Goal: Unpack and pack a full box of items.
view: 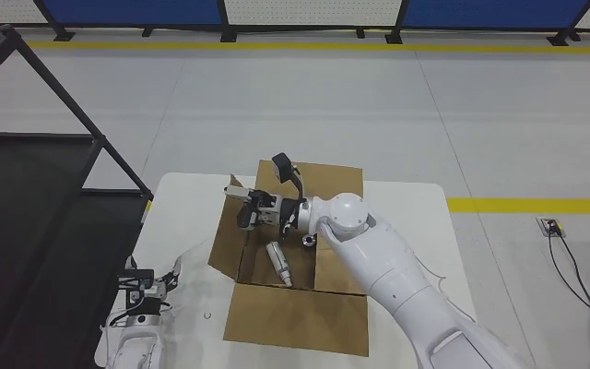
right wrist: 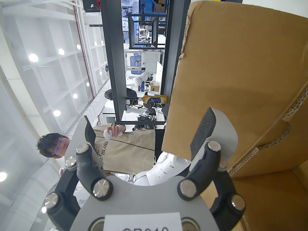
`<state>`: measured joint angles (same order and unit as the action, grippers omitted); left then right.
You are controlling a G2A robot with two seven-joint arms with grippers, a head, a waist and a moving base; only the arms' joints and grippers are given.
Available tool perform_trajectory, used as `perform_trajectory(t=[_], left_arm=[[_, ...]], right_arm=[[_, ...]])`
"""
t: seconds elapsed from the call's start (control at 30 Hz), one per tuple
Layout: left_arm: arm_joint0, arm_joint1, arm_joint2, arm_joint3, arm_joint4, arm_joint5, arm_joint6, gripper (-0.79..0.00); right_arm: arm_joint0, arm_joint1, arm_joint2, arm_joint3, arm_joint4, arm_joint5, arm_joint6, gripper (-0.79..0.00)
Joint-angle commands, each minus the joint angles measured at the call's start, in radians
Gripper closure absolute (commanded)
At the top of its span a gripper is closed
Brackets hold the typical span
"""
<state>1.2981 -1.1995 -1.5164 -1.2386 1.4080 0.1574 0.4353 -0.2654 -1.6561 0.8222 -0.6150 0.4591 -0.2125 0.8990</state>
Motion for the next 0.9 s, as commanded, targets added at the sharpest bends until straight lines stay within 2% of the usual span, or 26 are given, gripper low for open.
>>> perform_trajectory(t=[0.0,0.23,0.3,0.47,0.87], left_arm=[[0.027,0.0,-0.01,-0.026,0.007,0.014,0.003,-0.785],[0.125,0.002,-0.063,-0.132,0.008,0.057,0.029,-0.785],[0.146,0.003,-0.074,-0.156,-0.007,0.026,0.032,-0.785],[0.186,0.004,-0.086,-0.206,0.038,0.041,0.054,-0.785],[0.198,-0.001,-0.108,-0.251,0.038,0.04,0.056,-0.785]], right_arm=[[0.004,-0.003,0.001,0.009,-0.001,0.001,0.002,-0.785],[0.019,-0.014,0.007,0.039,-0.003,0.005,0.003,-0.785],[0.023,-0.017,0.007,0.047,-0.004,0.006,0.003,-0.785],[0.032,-0.026,0.008,0.067,-0.009,0.011,0.002,-0.785],[0.048,-0.039,0.024,0.108,-0.009,0.0,0.011,-0.785]])
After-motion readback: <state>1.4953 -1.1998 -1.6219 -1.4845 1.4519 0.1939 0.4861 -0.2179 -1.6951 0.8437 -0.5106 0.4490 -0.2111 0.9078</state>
